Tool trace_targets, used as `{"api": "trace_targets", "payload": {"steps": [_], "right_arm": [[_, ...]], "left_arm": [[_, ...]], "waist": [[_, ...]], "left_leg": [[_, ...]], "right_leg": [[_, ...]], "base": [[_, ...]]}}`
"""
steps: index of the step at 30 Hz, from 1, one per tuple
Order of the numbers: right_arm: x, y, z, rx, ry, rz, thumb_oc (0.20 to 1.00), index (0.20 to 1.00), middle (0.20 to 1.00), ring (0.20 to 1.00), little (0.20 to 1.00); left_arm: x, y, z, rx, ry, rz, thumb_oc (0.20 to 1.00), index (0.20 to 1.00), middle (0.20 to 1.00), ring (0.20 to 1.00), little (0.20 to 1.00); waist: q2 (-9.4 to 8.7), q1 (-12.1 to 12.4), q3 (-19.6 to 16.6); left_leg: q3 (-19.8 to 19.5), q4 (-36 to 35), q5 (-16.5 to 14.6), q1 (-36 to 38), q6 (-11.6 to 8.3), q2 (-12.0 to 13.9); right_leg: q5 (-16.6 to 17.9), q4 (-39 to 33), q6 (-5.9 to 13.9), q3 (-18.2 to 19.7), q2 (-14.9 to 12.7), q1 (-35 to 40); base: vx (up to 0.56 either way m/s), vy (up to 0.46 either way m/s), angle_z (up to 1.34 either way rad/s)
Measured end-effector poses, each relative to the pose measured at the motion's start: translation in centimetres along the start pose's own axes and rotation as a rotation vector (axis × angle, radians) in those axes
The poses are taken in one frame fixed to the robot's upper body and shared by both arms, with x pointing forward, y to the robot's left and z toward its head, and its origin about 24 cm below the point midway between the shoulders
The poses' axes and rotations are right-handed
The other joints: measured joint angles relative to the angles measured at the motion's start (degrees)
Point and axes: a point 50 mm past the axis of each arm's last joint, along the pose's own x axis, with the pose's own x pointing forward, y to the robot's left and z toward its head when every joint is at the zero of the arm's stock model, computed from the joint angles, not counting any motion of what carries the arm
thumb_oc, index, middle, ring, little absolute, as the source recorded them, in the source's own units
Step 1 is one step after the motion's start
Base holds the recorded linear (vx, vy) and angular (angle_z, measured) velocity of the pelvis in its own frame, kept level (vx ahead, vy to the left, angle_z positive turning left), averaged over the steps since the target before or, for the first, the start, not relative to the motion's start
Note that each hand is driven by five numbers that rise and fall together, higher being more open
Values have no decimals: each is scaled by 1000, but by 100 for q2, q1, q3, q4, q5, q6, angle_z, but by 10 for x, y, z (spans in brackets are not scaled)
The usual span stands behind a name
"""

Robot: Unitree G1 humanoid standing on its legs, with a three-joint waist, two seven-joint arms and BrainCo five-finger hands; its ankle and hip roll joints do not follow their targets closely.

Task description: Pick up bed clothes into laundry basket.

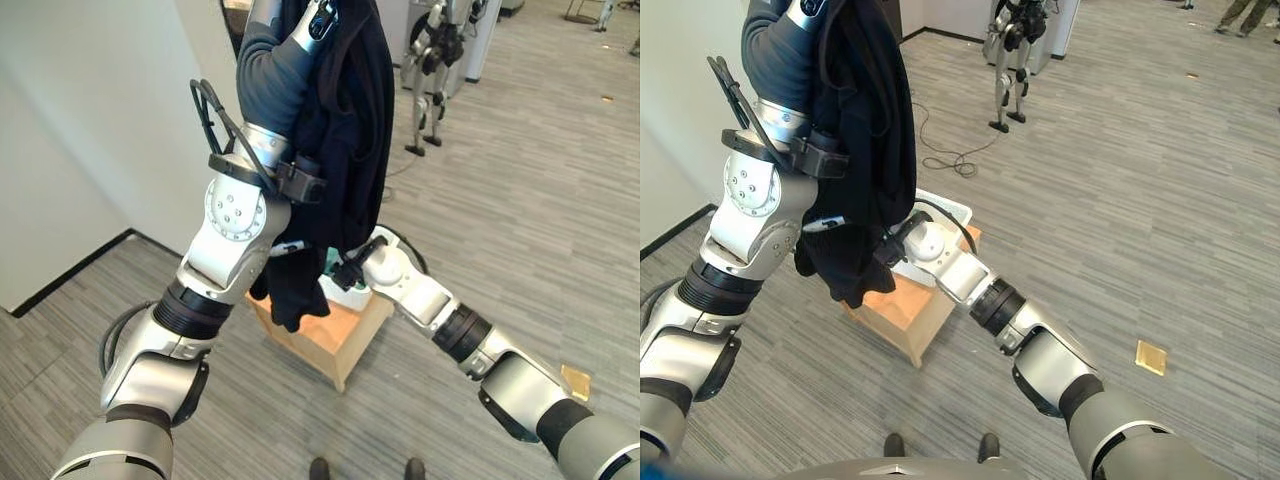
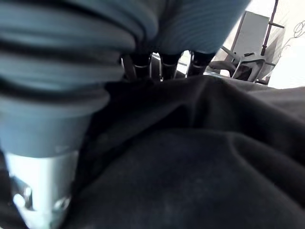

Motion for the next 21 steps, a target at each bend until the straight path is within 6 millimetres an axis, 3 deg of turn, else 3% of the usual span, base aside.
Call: {"api": "trace_targets", "payload": {"steps": [7, 16, 17, 18, 21], "right_arm": [[11, 3, 13, -8, -23, 17, 1000, 1000, 1000, 1000, 1000], [12, 16, 5, 129, 10, 33, 1000, 1000, 1000, 1000, 1000], [9, 17, 0, 140, 23, 34, 332, 332, 332, 332, 332], [7, 18, -4, 144, 40, 43, 200, 200, 200, 200, 200], [5, 17, 0, 138, 27, 60, 200, 200, 200, 200, 200]], "left_arm": [[1, -3, 0, -19, -7, 2, 200, 200, 200, 200, 200], [0, -22, -8, -81, 14, -32, 200, 200, 200, 200, 200], [-1, -25, -9, -84, 18, -42, 200, 200, 200, 200, 200], [-1, -26, -9, -86, 20, -48, 200, 200, 200, 200, 200], [-1, -29, -11, -96, 25, -57, 200, 200, 200, 200, 200]], "waist": [[1, -3, 0], [-1, 80, 0], [-1, 82, -1], [0, 88, 0], [-1, 59, -1]], "left_leg": [[3, 0, 0, 7, 0, 3], [-5, 0, 2, 6, 2, -10], [-5, 0, 2, 5, 3, -14], [-6, 0, 2, 0, 3, -19], [-3, 0, 3, 0, 4, -20]], "right_leg": [[0, 0, 0, 5, 3, 1], [0, 1, -1, 1, -8, 5], [0, 1, -1, 1, -13, 5], [0, 1, -1, 0, -18, 0], [1, 1, -1, 0, -21, -2]], "base": [[0, 0, 0], [0, 0, 0], [0, 0, 0], [0, 0, 0], [0, 0, 0]]}}
